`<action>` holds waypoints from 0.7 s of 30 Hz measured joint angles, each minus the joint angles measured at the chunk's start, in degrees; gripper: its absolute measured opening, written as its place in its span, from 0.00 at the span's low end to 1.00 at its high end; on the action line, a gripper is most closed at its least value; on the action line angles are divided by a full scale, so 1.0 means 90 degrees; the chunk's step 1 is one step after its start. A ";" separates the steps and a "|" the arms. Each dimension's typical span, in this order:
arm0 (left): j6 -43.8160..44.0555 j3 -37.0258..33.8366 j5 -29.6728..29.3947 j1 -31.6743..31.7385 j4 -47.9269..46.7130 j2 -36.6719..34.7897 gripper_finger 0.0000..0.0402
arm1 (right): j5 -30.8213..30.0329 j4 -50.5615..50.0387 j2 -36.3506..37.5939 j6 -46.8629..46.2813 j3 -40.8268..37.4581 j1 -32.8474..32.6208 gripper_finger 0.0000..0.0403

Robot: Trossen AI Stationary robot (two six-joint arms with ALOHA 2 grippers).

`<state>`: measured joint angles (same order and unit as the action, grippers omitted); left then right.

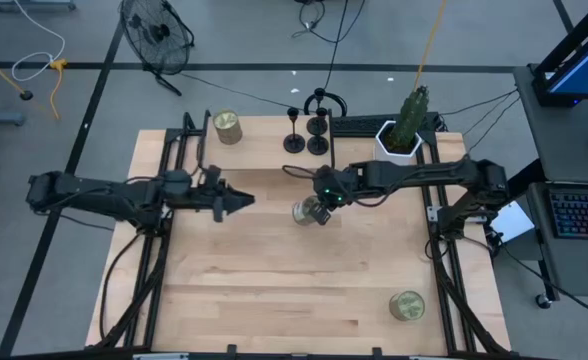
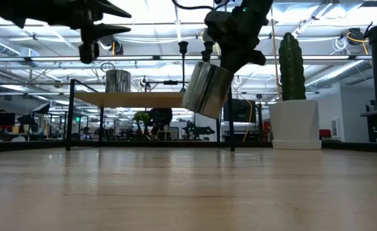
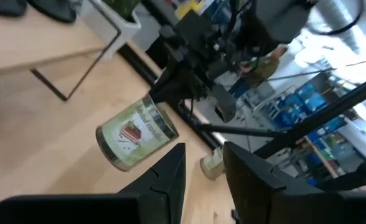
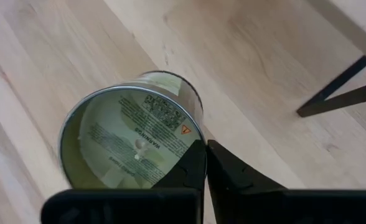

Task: Pick & Place candle stick holders
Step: Put the top scented candle on the shelf

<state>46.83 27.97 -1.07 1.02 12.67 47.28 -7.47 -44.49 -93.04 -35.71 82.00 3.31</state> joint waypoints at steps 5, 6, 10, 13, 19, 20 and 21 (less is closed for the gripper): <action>0.0145 0.0499 0.0010 -0.0203 -0.0111 0.0801 0.28 | -0.0001 0.0088 -0.0099 0.0157 0.0000 0.0000 0.00; 0.0148 0.0587 0.0005 -0.0248 -0.0107 0.0934 0.28 | 0.0000 0.0085 -0.0099 0.0196 0.0000 -0.0002 0.00; 0.0198 0.0908 -0.0045 -0.0410 -0.0117 0.1485 0.28 | -0.0026 0.0236 -0.0102 0.0227 0.0000 -0.0002 0.00; 0.0298 0.1180 -0.0053 -0.0464 -0.0105 0.1890 0.28 | -0.0027 0.0340 -0.0103 0.0289 0.0000 -0.0002 0.00; 0.0366 0.1739 -0.0058 -0.0470 -0.0403 0.2536 0.28 | -0.0036 0.0389 -0.0106 0.0403 0.0000 -0.0002 0.00; 0.0371 0.1851 -0.0060 -0.0470 -0.0544 0.2607 0.28 | -0.0054 0.0389 -0.0109 0.0411 -0.0001 -0.0002 0.00; 0.0363 0.1960 -0.0063 -0.0470 -0.0696 0.2671 0.28 | -0.0100 0.0389 -0.0109 0.0434 -0.0002 -0.0002 0.00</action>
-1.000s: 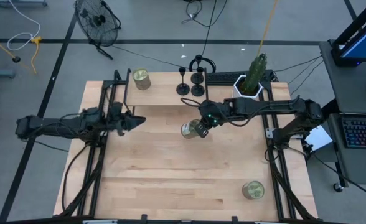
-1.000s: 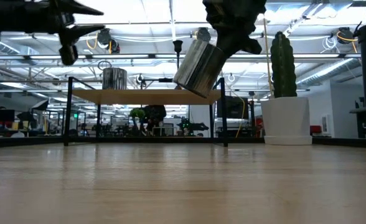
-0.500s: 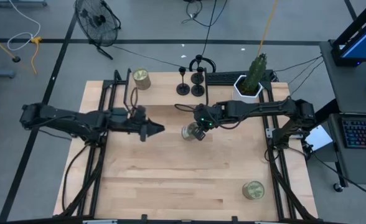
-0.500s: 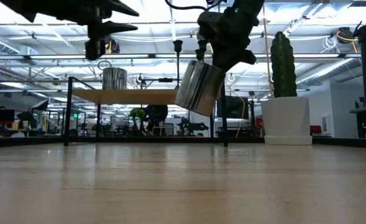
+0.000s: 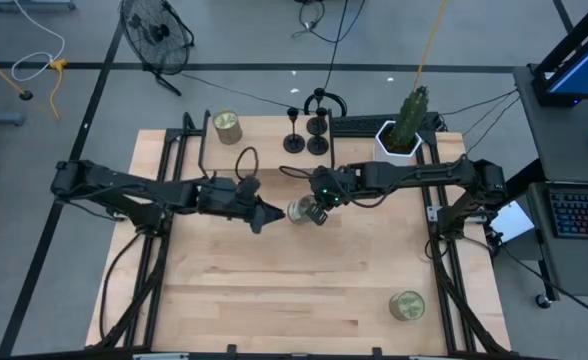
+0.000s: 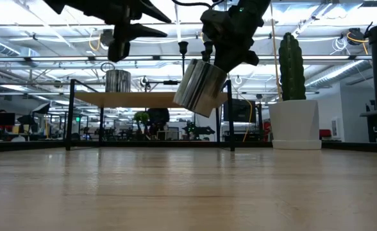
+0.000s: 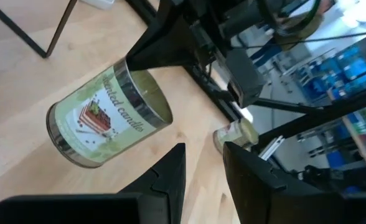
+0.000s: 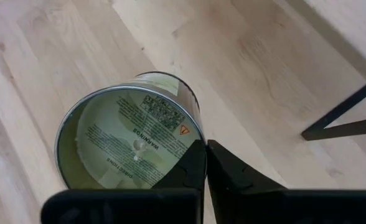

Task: Pick & Place candle stick holders
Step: Put the top scented candle on the shelf

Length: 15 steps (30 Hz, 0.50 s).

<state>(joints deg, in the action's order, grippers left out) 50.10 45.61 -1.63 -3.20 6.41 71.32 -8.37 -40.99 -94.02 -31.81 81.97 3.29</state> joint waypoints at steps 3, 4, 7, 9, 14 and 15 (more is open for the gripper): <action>-0.0097 0.0381 -0.0023 0.0000 -0.0504 0.0172 0.28 | -0.0070 0.0005 0.0002 0.0105 0.0001 -0.0002 0.00; -0.0189 0.0514 -0.0024 0.0000 -0.0680 0.0228 0.28 | -0.0060 0.0002 0.0002 0.0135 0.0001 -0.0002 0.00; -0.0419 0.0892 -0.0089 -0.0017 -0.1138 0.0404 0.28 | -0.0077 0.0007 0.0002 0.0244 0.0002 -0.0024 0.00; -0.0506 0.1069 -0.0269 -0.0055 -0.1335 0.0510 0.28 | -0.0072 0.0035 0.0002 0.0285 0.0000 -0.0048 0.00; -0.0582 0.1246 -0.0610 -0.0161 -0.1650 0.0739 0.28 | -0.0058 0.0129 0.0002 0.0544 0.0000 -0.0152 0.00; -0.0635 0.1243 -0.0619 -0.0188 -0.1628 0.0779 0.28 | -0.0055 0.0116 0.0002 0.0604 0.0000 -0.0175 0.00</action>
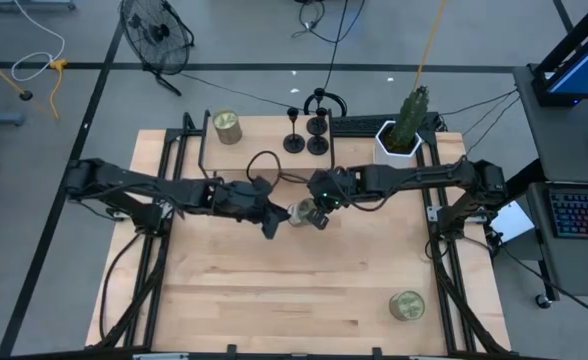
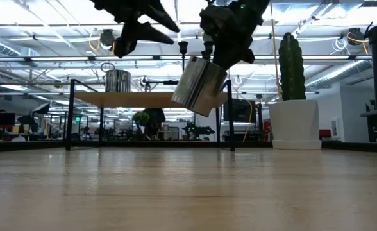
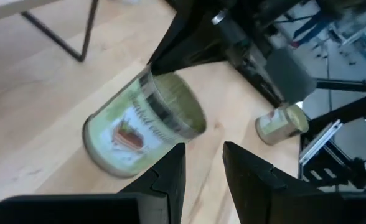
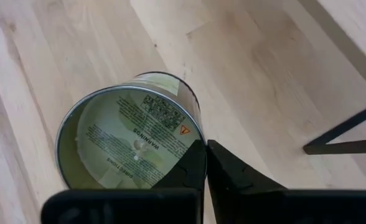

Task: Pick & Place candle stick holders
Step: Put the top scented candle on the shelf

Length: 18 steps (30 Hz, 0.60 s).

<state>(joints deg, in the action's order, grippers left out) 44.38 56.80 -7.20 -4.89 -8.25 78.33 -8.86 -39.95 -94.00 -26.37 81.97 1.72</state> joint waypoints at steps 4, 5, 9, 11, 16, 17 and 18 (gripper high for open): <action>-0.0424 -0.0001 -0.0173 -0.0191 0.0021 0.0156 0.28 | 0.0008 0.0038 0.0000 0.0236 0.0000 -0.0071 0.00; -0.0546 0.0000 -0.0280 -0.0249 0.0057 0.0170 0.28 | 0.0007 0.0049 0.0000 0.0293 0.0000 -0.0080 0.00; -0.1387 0.0002 -0.0766 -0.0472 0.0190 0.0196 0.28 | 0.0219 0.0043 0.0000 0.0513 0.0000 -0.0079 0.00; -0.2063 0.0002 -0.0948 -0.0613 0.0413 0.0196 0.28 | 0.0339 0.0081 0.0000 0.0573 0.0000 -0.0076 0.00; -0.3808 0.0002 -0.1350 -0.0956 0.0648 0.0196 0.28 | 0.0522 0.0128 0.0000 0.0678 0.0000 -0.0073 0.00; -0.4111 0.0002 -0.1410 -0.0995 0.0646 0.0196 0.28 | 0.0520 0.0153 0.0000 0.0693 0.0000 -0.0073 0.00; -0.4398 0.0002 -0.1433 -0.1035 0.0648 0.0193 0.28 | 0.0521 0.0176 0.0000 0.0719 0.0000 -0.0073 0.00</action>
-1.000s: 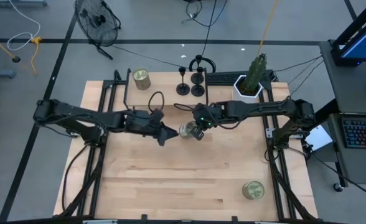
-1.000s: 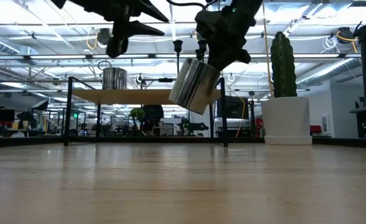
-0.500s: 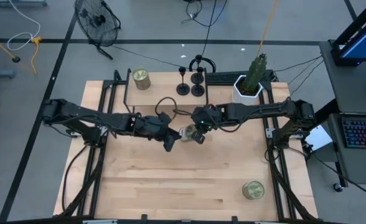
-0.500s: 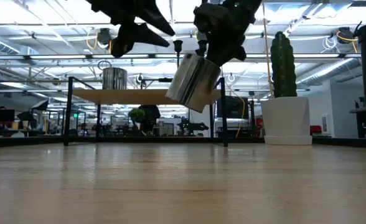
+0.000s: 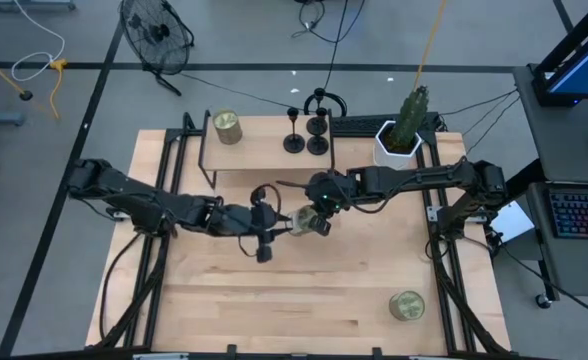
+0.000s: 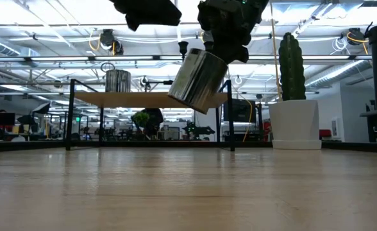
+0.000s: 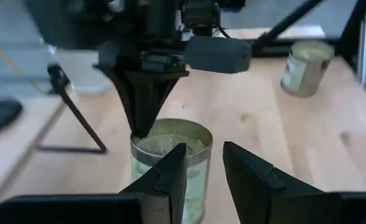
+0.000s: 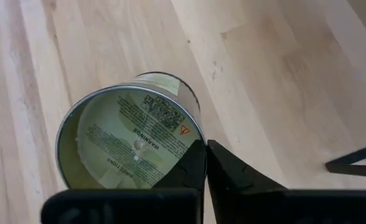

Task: Pick & Place candle stick holders
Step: Put the top scented candle on the shelf

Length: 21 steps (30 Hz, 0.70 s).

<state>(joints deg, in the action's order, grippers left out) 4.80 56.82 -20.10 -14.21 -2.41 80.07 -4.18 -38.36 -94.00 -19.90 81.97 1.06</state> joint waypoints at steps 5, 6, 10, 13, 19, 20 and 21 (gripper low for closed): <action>-0.0412 0.0000 -0.0006 -0.0112 -0.0055 0.0000 0.28 | 0.0161 0.0057 0.0000 0.0008 0.0000 0.0005 0.00; -0.0163 0.0000 0.0000 -0.0115 -0.0166 -0.0005 0.28 | 0.0159 0.0057 0.0002 0.0005 0.0000 0.0002 0.00; 0.0988 0.0000 -0.0138 -0.0095 -0.0959 -0.0002 0.28 | 0.0167 0.0049 0.0005 -0.0072 0.0000 -0.0005 0.00; 0.1718 0.0000 -0.0223 -0.0098 -0.1365 -0.0002 0.28 | 0.0167 0.0053 0.0005 -0.0091 0.0000 -0.0005 0.00; 0.2671 0.0000 -0.0221 -0.0098 -0.1376 -0.0002 0.28 | 0.0199 0.0050 0.0005 -0.0111 0.0000 -0.0005 0.00; 0.2800 -0.0001 -0.0219 -0.0098 -0.1354 -0.0002 0.28 | 0.0185 0.0050 0.0005 -0.0121 0.0000 -0.0005 0.00; 0.2946 -0.0001 -0.0212 -0.0098 -0.1308 -0.0002 0.28 | 0.0178 0.0050 0.0005 -0.0145 0.0000 -0.0005 0.00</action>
<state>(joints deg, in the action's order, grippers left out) 31.31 56.81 -22.00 -15.09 -14.18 80.05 -2.57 -37.91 -93.95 -21.21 81.97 1.02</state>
